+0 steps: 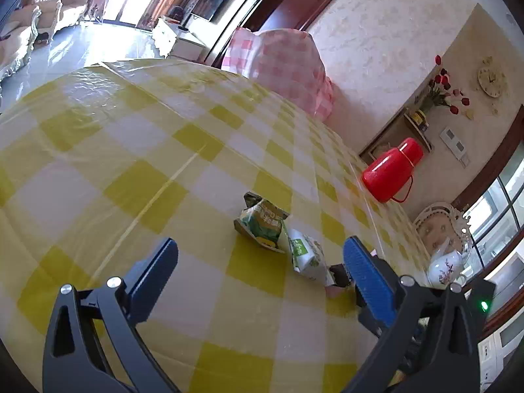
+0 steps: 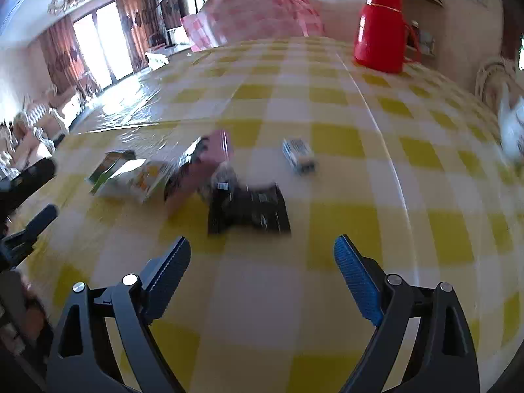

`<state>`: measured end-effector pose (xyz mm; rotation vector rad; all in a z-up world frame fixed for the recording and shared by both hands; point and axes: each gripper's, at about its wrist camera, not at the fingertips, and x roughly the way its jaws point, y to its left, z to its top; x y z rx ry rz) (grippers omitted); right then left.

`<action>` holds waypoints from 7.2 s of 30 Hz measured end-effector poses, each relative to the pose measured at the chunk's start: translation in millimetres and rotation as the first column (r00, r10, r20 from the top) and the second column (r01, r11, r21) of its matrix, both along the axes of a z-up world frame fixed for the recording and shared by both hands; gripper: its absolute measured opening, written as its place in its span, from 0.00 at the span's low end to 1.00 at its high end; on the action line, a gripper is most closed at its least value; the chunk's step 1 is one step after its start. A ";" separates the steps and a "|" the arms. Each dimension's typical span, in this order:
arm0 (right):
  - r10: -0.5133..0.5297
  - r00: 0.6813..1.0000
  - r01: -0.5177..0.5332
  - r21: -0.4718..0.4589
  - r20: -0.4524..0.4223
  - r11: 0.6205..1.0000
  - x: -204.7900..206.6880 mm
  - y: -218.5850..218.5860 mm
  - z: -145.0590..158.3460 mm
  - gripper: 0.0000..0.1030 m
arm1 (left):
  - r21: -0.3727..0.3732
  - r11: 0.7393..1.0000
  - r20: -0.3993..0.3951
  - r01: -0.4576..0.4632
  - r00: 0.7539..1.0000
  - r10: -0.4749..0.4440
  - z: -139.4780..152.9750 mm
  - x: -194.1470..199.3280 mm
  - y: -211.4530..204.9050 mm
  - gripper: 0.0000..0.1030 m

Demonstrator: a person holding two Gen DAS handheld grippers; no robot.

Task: Organize snacks
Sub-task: 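Grasp the black packet with the right gripper, then grasp the green-and-white packet with the left gripper while the right holds the black packet, then carry both held packets from the table over the purple box, then open both grippers over the purple box to drop the packets, then move both open grippers back over the table snacks, then grasp the pink-and-black chocolate bar with the right gripper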

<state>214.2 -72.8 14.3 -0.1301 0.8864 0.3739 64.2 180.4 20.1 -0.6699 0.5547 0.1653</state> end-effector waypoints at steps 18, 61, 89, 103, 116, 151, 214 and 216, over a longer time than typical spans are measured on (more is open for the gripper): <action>-0.006 0.996 0.001 0.055 0.093 0.998 -53.5 -51.7 18.7 0.35 | 0.024 1.000 0.003 0.019 1.000 -0.019 1.6 -1.9 -4.0 0.98; -0.134 0.988 0.121 0.155 0.074 0.980 -114.9 -93.3 16.2 0.35 | 0.350 0.750 -0.328 0.561 0.823 -0.463 6.7 -8.8 -140.5 0.27; -0.044 0.998 0.028 0.274 0.053 0.961 -232.7 -56.3 24.4 0.35 | 0.489 0.629 -0.369 0.605 0.797 -0.479 20.4 -198.2 -89.1 0.27; 0.024 0.999 -0.031 0.294 0.028 0.955 -295.1 -20.7 19.9 0.35 | 0.532 0.629 -0.331 0.567 0.823 -0.461 27.6 -247.2 -49.7 0.27; 0.186 0.982 -0.190 0.228 0.039 0.955 -329.0 55.6 23.8 0.35 | 0.522 0.666 -0.355 0.533 0.845 -0.399 15.6 -267.1 9.6 0.28; 0.791 0.606 -0.794 0.127 0.082 0.595 -478.3 280.5 29.6 0.40 | 0.578 0.679 -0.524 0.453 0.844 -0.117 -6.5 -322.8 160.0 0.34; -0.176 0.978 0.159 0.152 0.111 0.976 -80.3 -35.3 29.8 0.24 | -0.017 0.993 0.006 0.115 0.993 -0.115 -4.7 27.2 11.2 0.98; -0.179 0.976 0.159 0.157 0.123 0.975 -99.8 -59.7 31.1 0.24 | 0.044 0.980 -0.013 0.192 0.981 -0.192 -2.0 31.5 -6.9 0.98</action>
